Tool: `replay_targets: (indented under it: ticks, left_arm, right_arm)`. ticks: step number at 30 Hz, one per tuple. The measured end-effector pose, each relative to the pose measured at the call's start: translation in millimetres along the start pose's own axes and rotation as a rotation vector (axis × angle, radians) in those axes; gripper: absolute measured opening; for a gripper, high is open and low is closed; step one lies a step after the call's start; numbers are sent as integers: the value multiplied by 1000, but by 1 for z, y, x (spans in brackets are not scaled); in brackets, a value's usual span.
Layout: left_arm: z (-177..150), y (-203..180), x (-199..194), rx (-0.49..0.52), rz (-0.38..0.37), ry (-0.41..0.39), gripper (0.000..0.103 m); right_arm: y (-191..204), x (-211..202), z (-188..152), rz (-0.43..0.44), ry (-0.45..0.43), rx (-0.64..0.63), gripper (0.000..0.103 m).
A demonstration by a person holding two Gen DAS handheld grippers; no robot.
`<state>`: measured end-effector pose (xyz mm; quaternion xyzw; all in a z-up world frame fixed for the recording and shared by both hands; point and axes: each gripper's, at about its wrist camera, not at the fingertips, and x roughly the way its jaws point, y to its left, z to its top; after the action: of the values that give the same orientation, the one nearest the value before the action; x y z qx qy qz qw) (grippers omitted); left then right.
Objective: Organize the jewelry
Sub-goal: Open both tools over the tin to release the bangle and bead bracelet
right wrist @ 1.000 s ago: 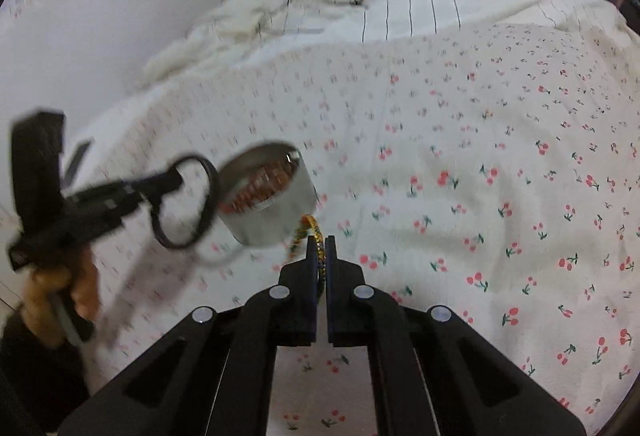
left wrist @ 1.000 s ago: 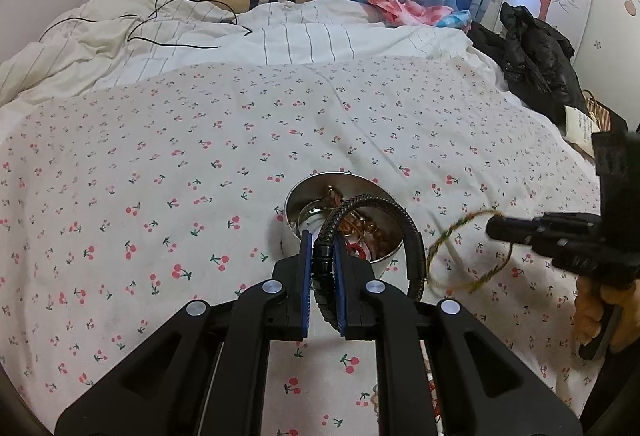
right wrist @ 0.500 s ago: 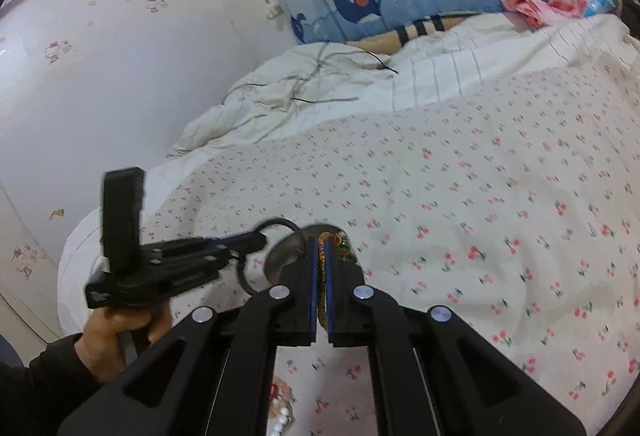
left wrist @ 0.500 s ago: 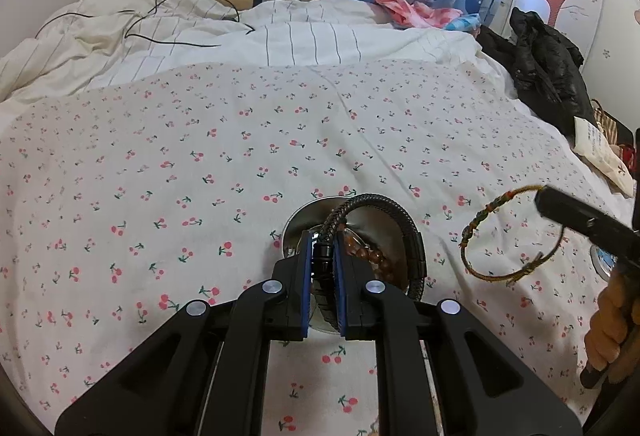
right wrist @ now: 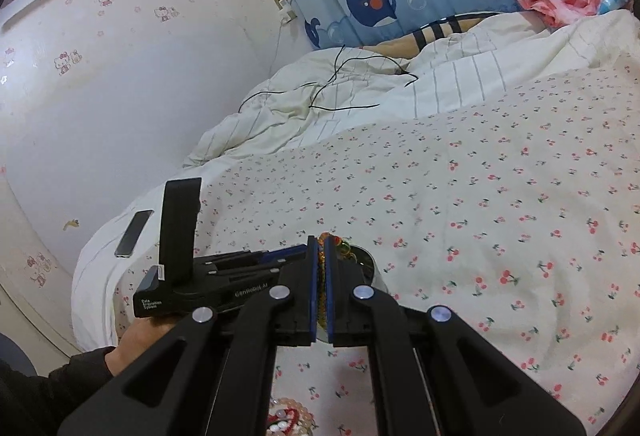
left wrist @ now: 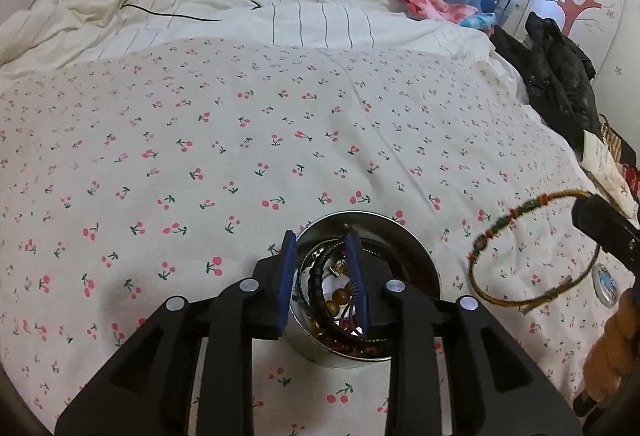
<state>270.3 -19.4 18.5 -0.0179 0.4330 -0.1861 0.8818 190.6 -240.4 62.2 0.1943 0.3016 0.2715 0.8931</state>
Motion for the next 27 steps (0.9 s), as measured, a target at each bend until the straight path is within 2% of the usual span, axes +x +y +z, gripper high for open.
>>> replay_targets:
  ticks: [2,5,8,11,13,16,19,21,24,27]
  left_arm:
    - [2,4,-8,-15,9,-16,40]
    - [10,16,-28,-65,-1,-64,52]
    - [16,27,-47,-105,-3,-112,58]
    - [18,36,-59,-142,-24,-136,60]
    - [19,38,-62,-153,-33,-142,61]
    - [18,37,-62,-150,-40,-137,62]
    - [15,34,-60,-142,-47,-126,62]
    - [14,31,-59,-135,-48,-122,62]
    - [13,30,-59,-131,-50,-120,62]
    - [11,31,-58,-130,-49,-116,63]
  right_arm:
    - [1,4,3,28,0,17,4]
    - [7,15,8,75,8,31,4]
    - [8,32,13,130,30,80,4]
    - [4,57,11,128,81,117,4]
    - [-1,75,6,88,145,130,4]
    - [-4,96,-6,-65,227,58,4]
    - [1,100,-15,-186,245,-40,4]
    - [8,101,-18,-230,246,-108,6]
    - [22,100,-20,-309,217,-214,54]
    - [25,94,-21,-344,187,-247,55]
